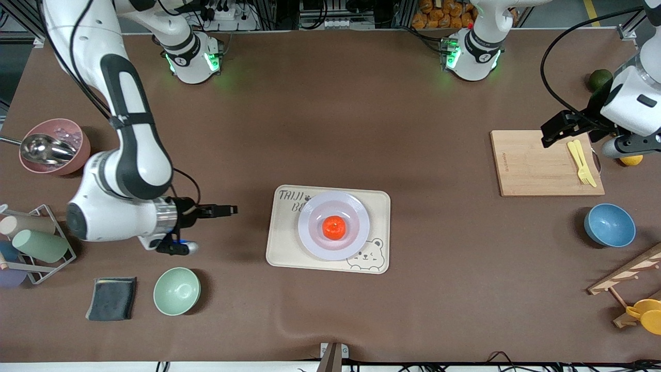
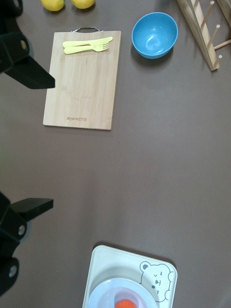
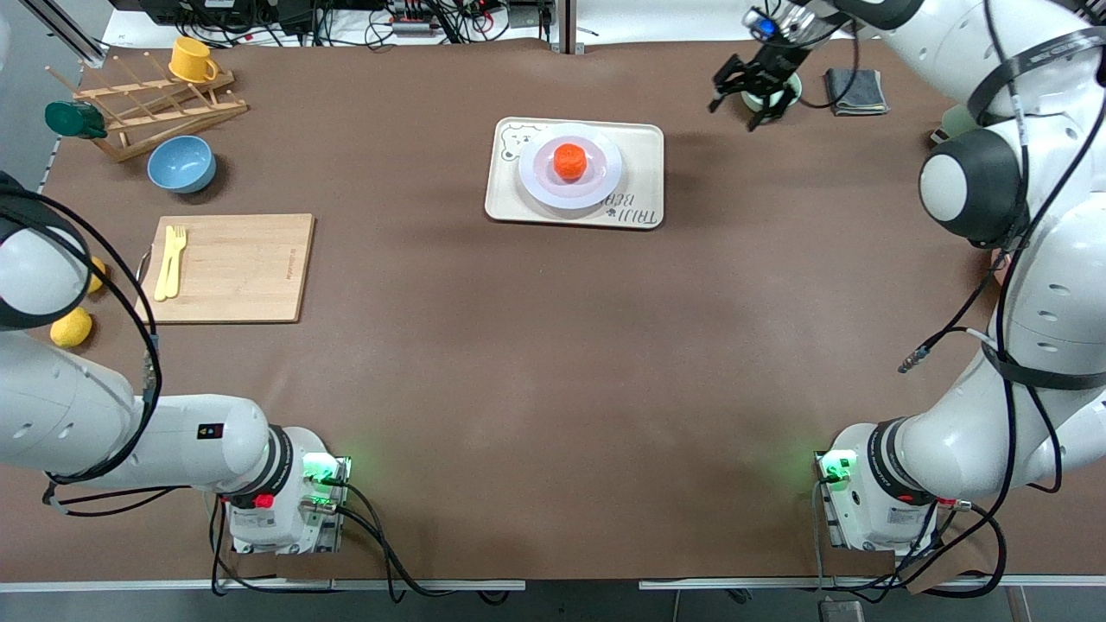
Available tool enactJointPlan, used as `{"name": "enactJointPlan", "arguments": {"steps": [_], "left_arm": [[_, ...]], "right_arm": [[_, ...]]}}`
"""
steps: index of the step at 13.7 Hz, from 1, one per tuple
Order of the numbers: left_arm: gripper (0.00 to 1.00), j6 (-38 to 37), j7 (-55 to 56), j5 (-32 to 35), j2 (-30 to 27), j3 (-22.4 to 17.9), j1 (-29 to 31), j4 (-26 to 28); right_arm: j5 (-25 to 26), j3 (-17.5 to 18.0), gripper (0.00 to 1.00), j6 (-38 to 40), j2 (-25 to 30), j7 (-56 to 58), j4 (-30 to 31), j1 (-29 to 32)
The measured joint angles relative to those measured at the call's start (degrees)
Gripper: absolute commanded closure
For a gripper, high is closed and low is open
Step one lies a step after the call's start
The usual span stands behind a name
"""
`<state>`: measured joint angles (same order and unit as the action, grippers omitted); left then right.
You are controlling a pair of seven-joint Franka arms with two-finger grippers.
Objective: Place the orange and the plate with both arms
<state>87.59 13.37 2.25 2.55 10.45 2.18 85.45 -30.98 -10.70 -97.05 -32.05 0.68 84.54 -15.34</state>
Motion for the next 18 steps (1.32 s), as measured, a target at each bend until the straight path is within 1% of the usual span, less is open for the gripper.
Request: {"name": "enactJointPlan", "arguments": {"steps": [2, 7, 9, 11, 12, 14, 15, 16, 18], "left_arm": [[0.00, 0.00, -0.22, -0.01, -0.27, 0.00, 0.00, 0.12], [0.00, 0.04, -0.60, -0.05, -0.45, 0.01, 0.00, 0.16], [0.00, 0.04, -1.79, -0.09, -0.75, 0.00, 0.03, 0.17], [0.00, 0.04, -2.17, -0.11, -0.98, -0.01, 0.13, 0.19], [0.00, 0.04, -2.17, -0.12, -1.01, -0.01, 0.16, 0.21], [0.00, 0.04, -2.17, -0.13, -1.02, -0.03, 0.30, 0.25], [0.00, 0.05, -2.17, -0.13, -1.02, -0.04, 0.40, 0.25], [0.00, 0.07, -2.18, -0.13, -1.03, -0.05, 0.46, 0.25], [0.00, 0.21, -2.45, -0.14, -1.05, -0.07, 0.51, 0.24]], "right_arm": [[7.60, -1.41, 0.00, 2.88, 2.39, 0.94, -0.24, 2.43], [19.73, -1.74, 0.00, 5.81, 6.22, 6.68, -2.46, 10.10], [22.14, -1.69, 0.00, 5.96, 8.63, 9.83, -2.88, 12.69], [23.10, -1.10, 0.00, 7.09, 12.38, 11.35, -2.98, 14.35], [23.37, 0.87, 0.00, 8.20, 14.62, 11.38, -2.79, 16.01], [24.17, 7.75, 0.00, 9.69, 19.54, 11.16, -1.43, 21.45], [24.44, 9.76, 0.00, 10.60, 21.83, 10.46, -0.61, 22.94], [24.72, 10.70, 0.00, 11.76, 23.81, 9.05, -0.07, 23.39], [26.90, 11.91, 0.00, 12.68, 26.88, 7.26, 0.83, 23.36]]}}
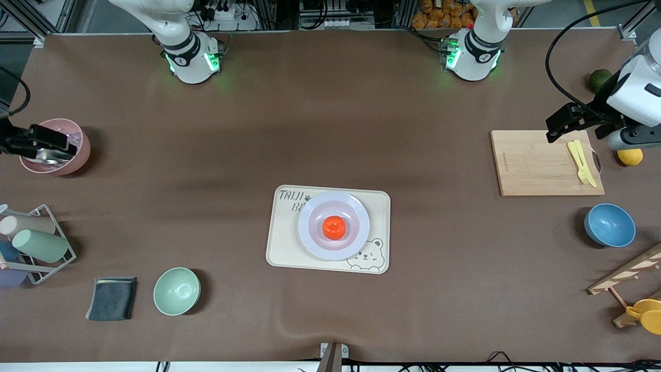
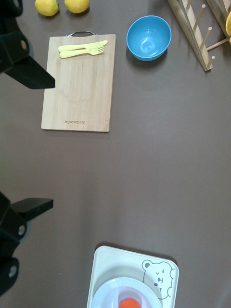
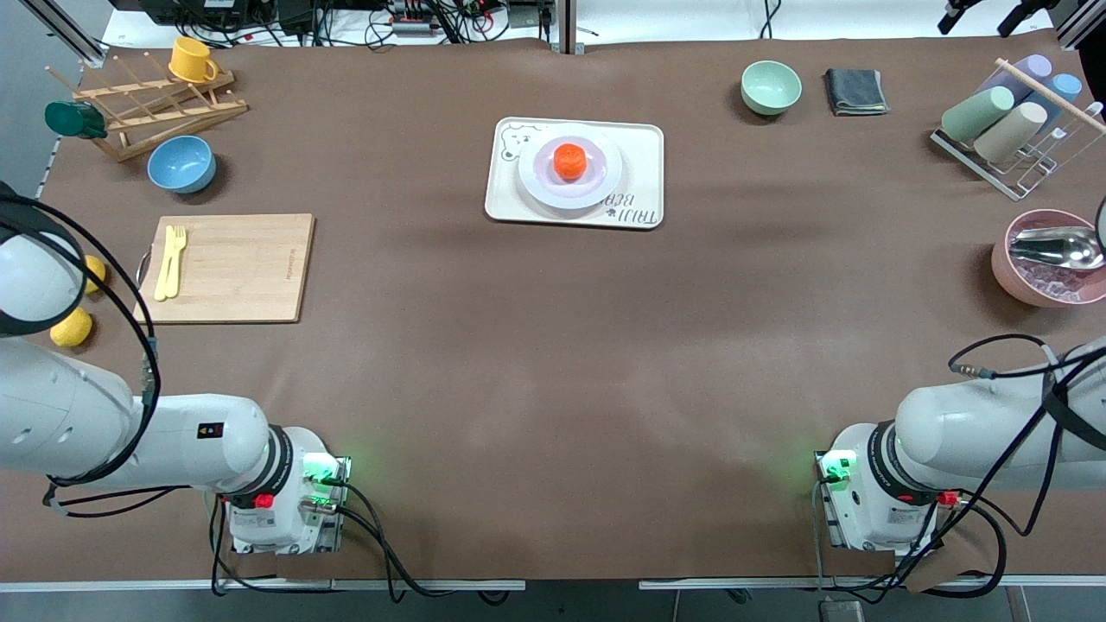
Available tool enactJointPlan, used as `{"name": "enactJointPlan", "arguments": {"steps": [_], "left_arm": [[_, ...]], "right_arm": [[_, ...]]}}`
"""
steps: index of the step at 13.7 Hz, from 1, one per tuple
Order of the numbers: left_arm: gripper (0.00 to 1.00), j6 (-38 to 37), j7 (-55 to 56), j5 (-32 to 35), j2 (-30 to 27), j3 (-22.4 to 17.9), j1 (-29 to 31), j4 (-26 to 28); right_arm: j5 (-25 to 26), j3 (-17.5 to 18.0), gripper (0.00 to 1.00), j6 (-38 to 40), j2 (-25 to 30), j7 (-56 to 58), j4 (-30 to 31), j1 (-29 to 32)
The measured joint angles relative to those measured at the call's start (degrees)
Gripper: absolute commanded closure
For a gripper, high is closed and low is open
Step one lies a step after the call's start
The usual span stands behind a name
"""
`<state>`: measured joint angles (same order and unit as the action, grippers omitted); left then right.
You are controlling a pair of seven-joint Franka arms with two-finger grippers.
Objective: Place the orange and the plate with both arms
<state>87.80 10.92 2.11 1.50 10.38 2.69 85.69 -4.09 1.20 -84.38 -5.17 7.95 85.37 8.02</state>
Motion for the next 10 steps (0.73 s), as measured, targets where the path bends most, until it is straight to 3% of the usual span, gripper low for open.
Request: {"name": "enactJointPlan", "arguments": {"steps": [10], "left_arm": [[0.00, 0.36, -1.69, -0.01, -0.14, -0.43, 0.51, -0.25]], "right_arm": [[1.24, -0.01, 0.00, -1.75, 2.39, -2.65, 2.86, -2.51]]}}
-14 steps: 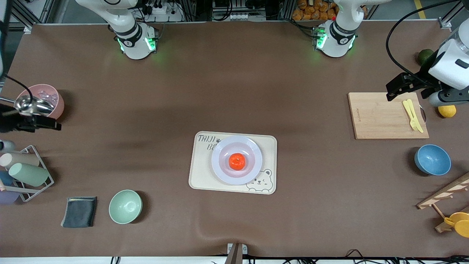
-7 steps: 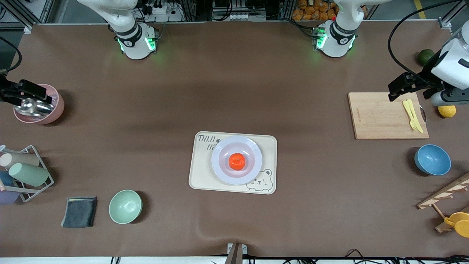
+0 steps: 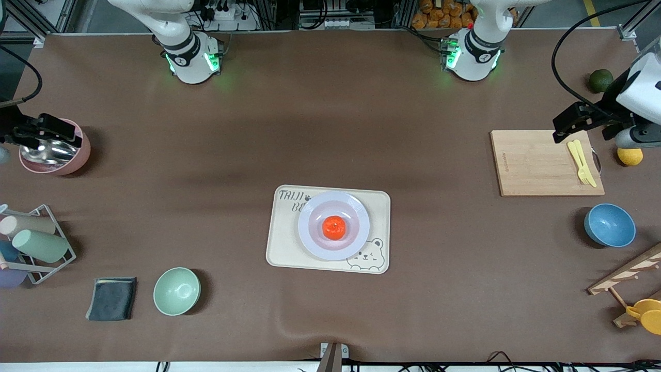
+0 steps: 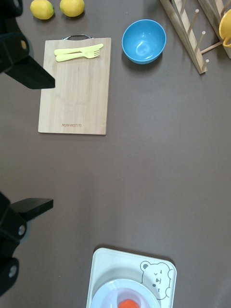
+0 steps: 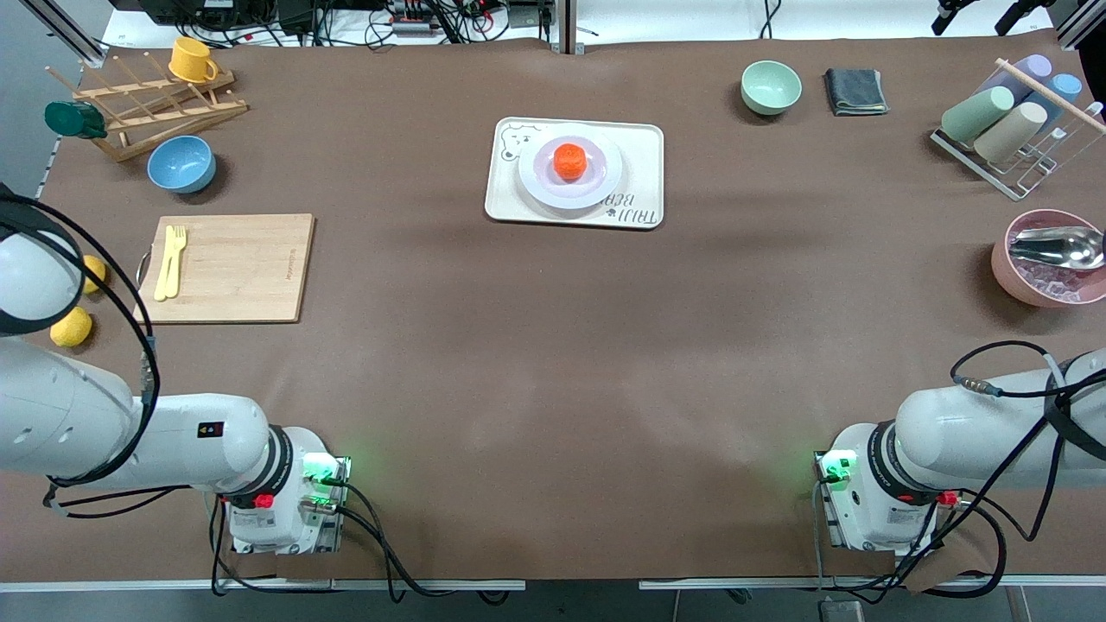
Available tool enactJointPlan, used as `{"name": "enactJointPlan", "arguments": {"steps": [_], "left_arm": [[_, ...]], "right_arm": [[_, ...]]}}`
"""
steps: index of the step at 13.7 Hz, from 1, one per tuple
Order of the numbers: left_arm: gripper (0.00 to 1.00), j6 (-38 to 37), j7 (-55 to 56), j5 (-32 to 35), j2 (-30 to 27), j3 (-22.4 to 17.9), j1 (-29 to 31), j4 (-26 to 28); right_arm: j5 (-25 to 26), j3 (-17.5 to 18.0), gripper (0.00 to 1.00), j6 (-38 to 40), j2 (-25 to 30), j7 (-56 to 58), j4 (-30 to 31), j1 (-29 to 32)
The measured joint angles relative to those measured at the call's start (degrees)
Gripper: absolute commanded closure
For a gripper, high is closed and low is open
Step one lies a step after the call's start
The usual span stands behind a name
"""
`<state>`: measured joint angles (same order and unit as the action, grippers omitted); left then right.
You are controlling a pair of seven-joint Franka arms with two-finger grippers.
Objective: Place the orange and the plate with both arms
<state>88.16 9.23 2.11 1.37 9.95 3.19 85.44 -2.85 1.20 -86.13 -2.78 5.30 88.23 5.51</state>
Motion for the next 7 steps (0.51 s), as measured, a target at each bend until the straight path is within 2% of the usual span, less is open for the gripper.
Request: {"name": "enactJointPlan", "arguments": {"steps": [3, 7], "left_arm": [[0.00, 0.07, -0.08, 0.00, -0.01, -0.02, 0.00, -0.49], [0.00, 0.07, -0.08, 0.00, -0.03, -0.03, 0.00, -0.96]], "right_arm": [[0.01, -1.66, 0.00, -0.81, 0.07, -0.07, -0.06, -2.32], [0.06, -1.92, 0.00, -3.31, 0.27, -0.08, -0.20, -2.92]]}}
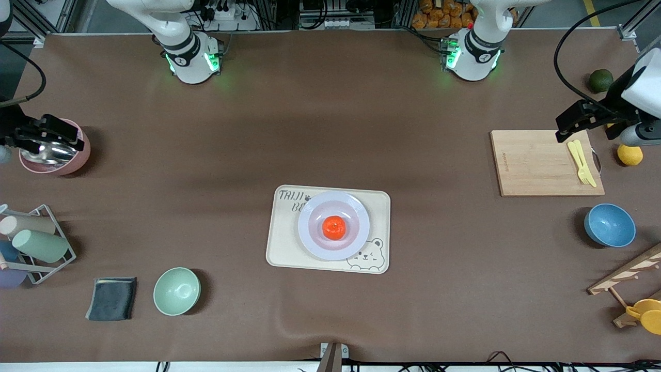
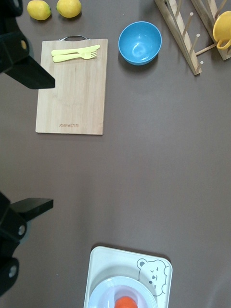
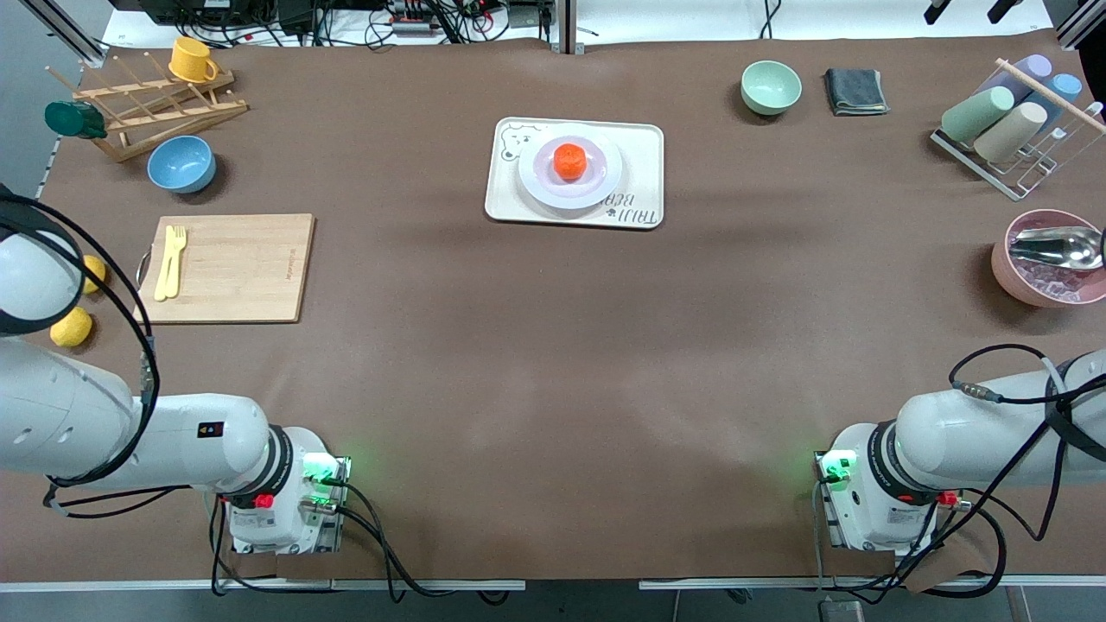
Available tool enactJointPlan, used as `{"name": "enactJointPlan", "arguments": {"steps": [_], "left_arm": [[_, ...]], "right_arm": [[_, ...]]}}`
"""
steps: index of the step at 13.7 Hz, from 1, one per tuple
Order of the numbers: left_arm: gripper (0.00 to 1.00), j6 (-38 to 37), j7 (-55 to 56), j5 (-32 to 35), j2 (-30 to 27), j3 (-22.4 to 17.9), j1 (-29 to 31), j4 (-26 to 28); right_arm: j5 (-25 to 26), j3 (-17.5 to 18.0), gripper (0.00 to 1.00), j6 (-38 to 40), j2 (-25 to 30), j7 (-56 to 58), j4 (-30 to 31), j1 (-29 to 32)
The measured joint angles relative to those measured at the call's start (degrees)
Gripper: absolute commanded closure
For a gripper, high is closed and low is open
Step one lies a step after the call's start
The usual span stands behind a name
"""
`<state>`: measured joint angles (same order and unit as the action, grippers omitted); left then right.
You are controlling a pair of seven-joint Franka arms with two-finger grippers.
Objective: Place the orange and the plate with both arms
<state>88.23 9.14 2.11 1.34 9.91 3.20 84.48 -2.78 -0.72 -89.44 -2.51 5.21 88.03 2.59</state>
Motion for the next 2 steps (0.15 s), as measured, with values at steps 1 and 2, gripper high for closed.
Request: {"name": "enactJointPlan", "arguments": {"steps": [1, 2], "left_arm": [[0.00, -0.01, 0.00, 0.00, -0.01, 0.00, 0.00, -0.03], [0.00, -0.03, 0.00, 0.00, -0.03, 0.00, 0.00, -0.04]], "right_arm": [[0.06, -0.04, 0.00, -0.10, 0.00, 0.00, 0.00, -0.01], [0.21, -0.06, 0.00, -0.10, 0.00, 0.00, 0.01, -0.06]]}}
